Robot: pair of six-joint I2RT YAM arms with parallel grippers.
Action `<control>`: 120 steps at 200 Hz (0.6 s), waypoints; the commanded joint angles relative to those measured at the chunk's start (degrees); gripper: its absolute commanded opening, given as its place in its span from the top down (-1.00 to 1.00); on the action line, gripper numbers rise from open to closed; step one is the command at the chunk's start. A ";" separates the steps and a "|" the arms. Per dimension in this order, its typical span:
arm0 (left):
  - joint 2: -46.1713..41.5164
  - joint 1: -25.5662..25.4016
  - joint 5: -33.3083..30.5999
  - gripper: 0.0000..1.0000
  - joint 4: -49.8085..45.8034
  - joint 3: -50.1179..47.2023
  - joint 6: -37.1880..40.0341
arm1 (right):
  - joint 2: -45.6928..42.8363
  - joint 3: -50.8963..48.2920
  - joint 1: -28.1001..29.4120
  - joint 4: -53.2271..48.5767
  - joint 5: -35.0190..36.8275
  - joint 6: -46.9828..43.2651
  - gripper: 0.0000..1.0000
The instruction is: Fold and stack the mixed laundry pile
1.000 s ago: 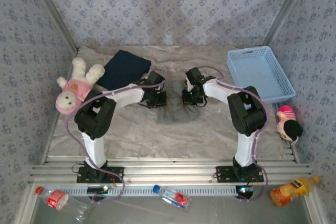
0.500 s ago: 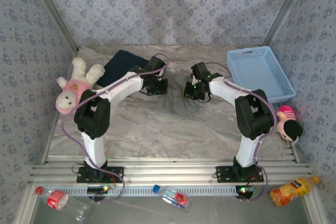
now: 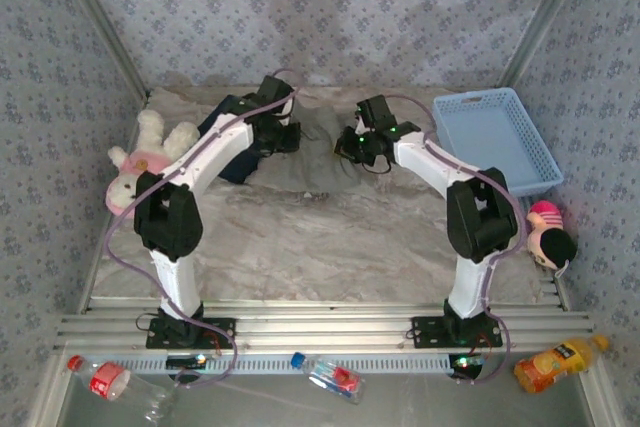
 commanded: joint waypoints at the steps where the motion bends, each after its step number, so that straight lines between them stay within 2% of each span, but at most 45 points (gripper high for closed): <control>1: -0.32 2.82 -1.19 1.00 -4.01 3.49 5.62 | 2.39 3.57 1.71 5.25 0.61 5.27 1.00; 61: 3.04 12.21 -0.23 1.00 -5.84 9.64 16.81 | 12.19 11.85 9.52 16.02 7.11 10.69 1.00; 99: 12.54 18.12 -0.39 1.00 -11.41 27.09 22.69 | 21.97 23.01 12.81 20.25 9.49 14.84 1.00; 120: 17.55 21.33 1.03 1.00 -13.42 35.51 23.15 | 26.82 29.17 14.54 21.36 11.12 16.06 1.00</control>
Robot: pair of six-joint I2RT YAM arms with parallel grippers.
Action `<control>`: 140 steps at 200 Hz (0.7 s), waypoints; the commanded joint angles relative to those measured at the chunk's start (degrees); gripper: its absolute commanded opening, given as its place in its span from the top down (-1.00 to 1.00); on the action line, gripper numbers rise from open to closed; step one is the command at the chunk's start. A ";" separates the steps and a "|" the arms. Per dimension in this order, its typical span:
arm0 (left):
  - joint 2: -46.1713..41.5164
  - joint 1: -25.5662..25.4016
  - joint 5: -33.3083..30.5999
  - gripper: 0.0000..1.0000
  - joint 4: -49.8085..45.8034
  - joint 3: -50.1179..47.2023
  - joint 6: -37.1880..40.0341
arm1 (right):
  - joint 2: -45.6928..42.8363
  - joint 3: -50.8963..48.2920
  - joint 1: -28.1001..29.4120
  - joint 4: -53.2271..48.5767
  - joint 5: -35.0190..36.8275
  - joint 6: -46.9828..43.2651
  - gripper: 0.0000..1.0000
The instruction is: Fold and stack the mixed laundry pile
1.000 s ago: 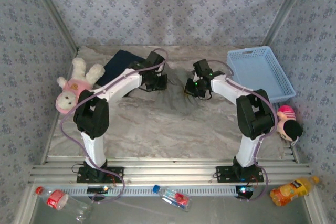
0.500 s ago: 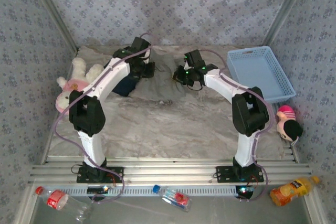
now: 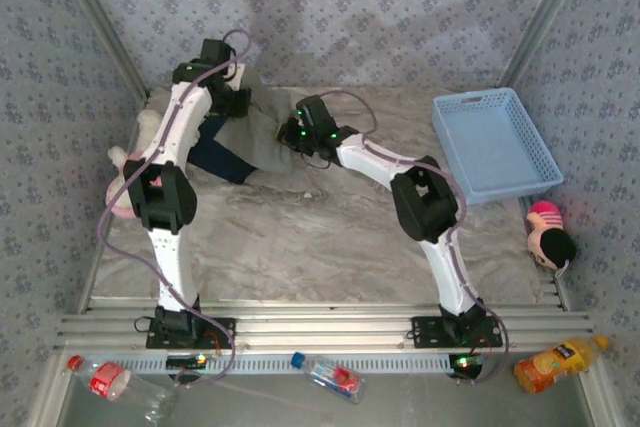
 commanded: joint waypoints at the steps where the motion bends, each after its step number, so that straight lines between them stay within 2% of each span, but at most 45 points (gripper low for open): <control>1: 3.92 3.26 1.17 1.00 -2.48 9.33 3.50 | 4.56 7.03 2.04 3.57 2.90 3.16 1.00; 35: 9.44 7.80 5.07 1.00 -3.35 16.79 2.81 | 11.12 15.68 4.10 3.54 5.64 5.17 1.00; 76: 13.26 12.67 10.58 1.00 -2.83 18.24 1.60 | 21.99 30.17 5.92 0.46 5.19 8.44 1.00; 97: 15.83 15.10 13.12 0.99 -2.77 19.43 0.49 | 25.72 33.54 6.41 0.28 5.41 10.96 1.00; 105: 16.75 16.02 14.32 0.87 -2.53 19.56 -0.19 | 26.54 33.72 6.48 0.72 5.52 11.86 0.97; 120: 18.29 17.38 16.08 0.50 -2.50 19.63 -1.64 | 27.48 33.73 6.53 0.95 4.84 13.11 0.84; 130: 18.96 18.01 16.34 0.09 -2.86 19.78 -2.51 | 27.77 33.69 6.33 1.17 3.67 13.28 0.62; 140: 19.19 18.50 16.07 -0.07 -3.32 19.89 -3.24 | 27.63 33.81 6.19 0.88 2.29 13.27 0.38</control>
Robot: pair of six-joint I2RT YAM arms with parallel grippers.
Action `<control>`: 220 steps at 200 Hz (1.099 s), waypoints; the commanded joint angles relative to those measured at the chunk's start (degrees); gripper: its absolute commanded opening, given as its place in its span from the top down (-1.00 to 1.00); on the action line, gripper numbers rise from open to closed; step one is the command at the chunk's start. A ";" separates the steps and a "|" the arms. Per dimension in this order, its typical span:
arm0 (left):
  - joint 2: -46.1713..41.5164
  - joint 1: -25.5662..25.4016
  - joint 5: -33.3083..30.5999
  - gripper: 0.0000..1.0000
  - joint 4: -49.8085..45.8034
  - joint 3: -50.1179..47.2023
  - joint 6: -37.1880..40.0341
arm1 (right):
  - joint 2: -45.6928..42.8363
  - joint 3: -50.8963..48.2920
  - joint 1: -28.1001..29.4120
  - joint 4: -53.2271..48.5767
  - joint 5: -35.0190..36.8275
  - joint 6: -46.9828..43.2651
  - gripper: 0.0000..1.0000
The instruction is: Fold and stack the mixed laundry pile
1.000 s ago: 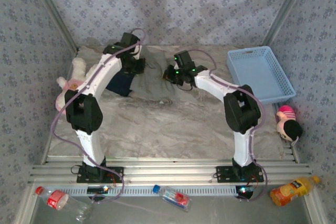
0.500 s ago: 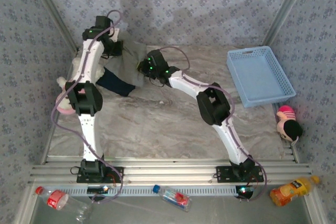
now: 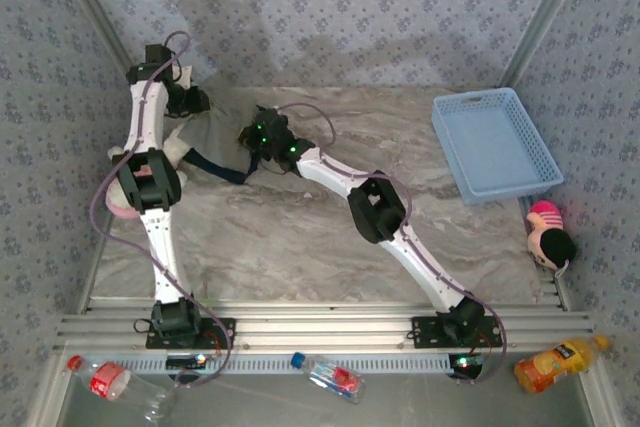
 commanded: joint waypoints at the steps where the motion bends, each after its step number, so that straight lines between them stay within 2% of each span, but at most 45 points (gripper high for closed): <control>1: 0.75 1.76 2.62 -0.08 0.72 2.67 -2.66 | 1.40 2.23 0.04 -0.93 -2.47 2.04 0.35; 8: 0.55 2.03 2.15 -0.16 0.54 2.75 -3.15 | 1.11 2.22 -0.20 -1.46 -3.41 1.82 0.11; 9: 0.51 2.09 2.07 -0.22 0.52 2.80 -3.22 | 1.07 2.22 -0.18 -1.59 -3.58 1.75 0.09; 12: 0.34 2.14 1.94 -0.36 0.44 2.91 -3.41 | 0.85 2.26 -0.22 -1.95 -4.04 1.47 0.05; 19: 0.11 2.30 1.70 -0.42 0.30 3.31 -3.70 | 0.19 2.09 -0.56 -3.00 -5.00 0.90 -0.04; 22: -0.10 2.27 1.61 -0.57 0.25 3.62 -3.79 | -0.25 1.84 -0.71 -3.43 -5.33 0.51 -0.07; 27: -0.34 2.36 1.52 -0.61 0.14 4.08 -4.01 | -1.20 1.16 -0.89 -4.28 -5.78 -0.19 -0.12; 62: -1.72 2.28 3.33 -0.65 -1.17 7.12 -5.94 | -13.69 -13.37 -1.64 -5.16 -3.18 -7.06 -0.28; 111: -6.04 -1.06 6.08 -0.63 -0.89 5.07 -7.34 | -28.95 -30.57 -5.54 -9.50 -1.48 -13.59 -0.33; 161: -4.05 -9.01 -0.28 -0.64 -0.28 5.24 -5.83 | -44.10 -45.12 -10.89 -18.97 1.69 -18.90 -0.64; 185: -2.21 -13.05 -6.57 -0.65 -0.19 5.13 -4.15 | -51.38 -52.02 -13.78 -22.67 3.69 -21.32 -0.67; 220: 1.88 -17.17 -13.80 -0.60 0.59 5.20 -5.02 | -58.94 -60.17 -18.94 -24.13 3.06 -23.62 -0.67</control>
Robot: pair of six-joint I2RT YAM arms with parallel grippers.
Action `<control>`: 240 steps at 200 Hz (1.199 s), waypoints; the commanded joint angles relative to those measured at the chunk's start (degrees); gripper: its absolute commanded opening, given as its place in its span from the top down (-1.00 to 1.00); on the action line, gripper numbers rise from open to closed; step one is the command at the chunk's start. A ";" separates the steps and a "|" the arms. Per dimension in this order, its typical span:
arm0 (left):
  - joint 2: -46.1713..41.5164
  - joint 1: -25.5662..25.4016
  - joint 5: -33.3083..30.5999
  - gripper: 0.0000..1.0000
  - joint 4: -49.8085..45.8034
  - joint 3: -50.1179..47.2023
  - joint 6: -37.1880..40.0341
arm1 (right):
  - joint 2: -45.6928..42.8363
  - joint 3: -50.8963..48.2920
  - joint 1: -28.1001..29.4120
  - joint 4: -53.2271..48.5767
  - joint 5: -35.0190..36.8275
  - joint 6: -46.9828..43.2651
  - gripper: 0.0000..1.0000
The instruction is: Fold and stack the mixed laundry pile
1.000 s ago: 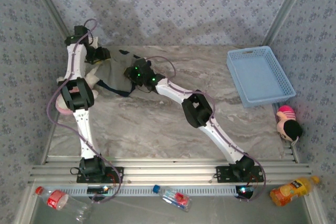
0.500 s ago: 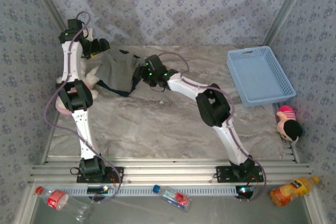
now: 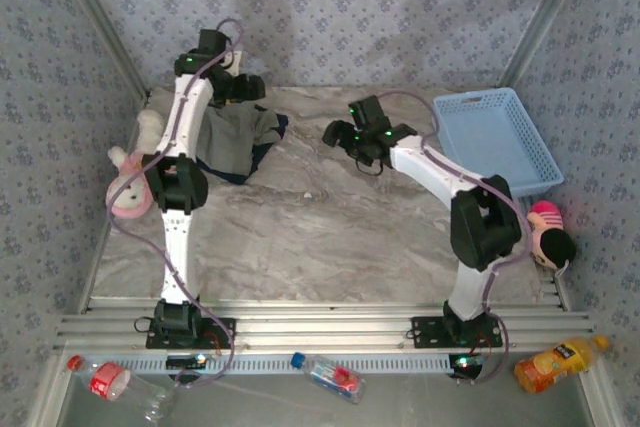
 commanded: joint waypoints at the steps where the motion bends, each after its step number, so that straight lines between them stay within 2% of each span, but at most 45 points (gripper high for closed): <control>1: 3.89 -1.25 -7.54 -0.60 0.44 0.05 0.26 | -4.94 -3.79 -2.74 -4.14 0.98 -3.58 -0.67; 16: 5.48 -2.20 -11.31 -0.53 0.55 0.23 -1.43 | -6.68 -5.26 -4.92 -4.66 -0.53 -4.32 -0.67; 51: 8.09 -2.33 -15.69 -0.35 2.59 0.25 -6.36 | -8.72 -5.55 -8.95 -6.82 -3.30 -8.11 -0.66; 72: 10.08 -2.41 -15.92 -0.34 3.39 1.28 -7.89 | -9.09 -5.62 -10.71 -7.34 -4.99 -9.22 -0.65; 85: 11.68 -2.54 -14.71 -0.24 3.05 2.30 -8.43 | -9.34 -5.86 -11.53 -7.85 -5.34 -9.77 -0.65; 117: 12.94 -3.91 -12.79 0.35 2.08 2.97 -7.18 | -10.26 -7.36 -12.90 -7.45 -6.25 -10.02 -0.64; 132: 12.95 -4.88 -11.46 0.74 2.20 2.96 -5.44 | -10.58 -7.82 -13.41 -7.24 -6.49 -10.04 -0.63; 136: 12.88 -5.07 -10.84 0.90 2.17 2.96 -4.88 | -10.65 -7.94 -13.44 -7.20 -6.59 -10.00 -0.63; 142: 12.73 -5.44 -9.45 1.00 2.08 3.01 -4.16 | -10.88 -8.05 -13.58 -7.15 -6.66 -10.03 -0.63; 168: 11.40 -7.25 -1.54 1.00 1.99 2.59 -0.86 | -11.69 -9.00 -13.65 -6.71 -6.27 -9.79 -0.63; 200: 9.30 -8.89 0.70 1.00 2.71 -1.25 1.69 | -12.17 -10.19 -13.73 -6.19 -6.12 -9.53 -0.63; 217: 8.99 -8.91 3.92 1.00 3.91 -3.78 2.57 | -12.26 -10.80 -13.70 -5.52 -5.99 -9.20 -0.62; 224: 9.36 -8.87 4.70 0.86 3.79 -4.07 2.79 | -12.30 -10.99 -13.70 -5.31 -5.96 -9.01 -0.62; 240: 10.20 -8.46 3.38 0.15 1.38 -2.14 2.02 | -12.48 -10.92 -13.75 -5.29 -5.82 -8.90 -0.62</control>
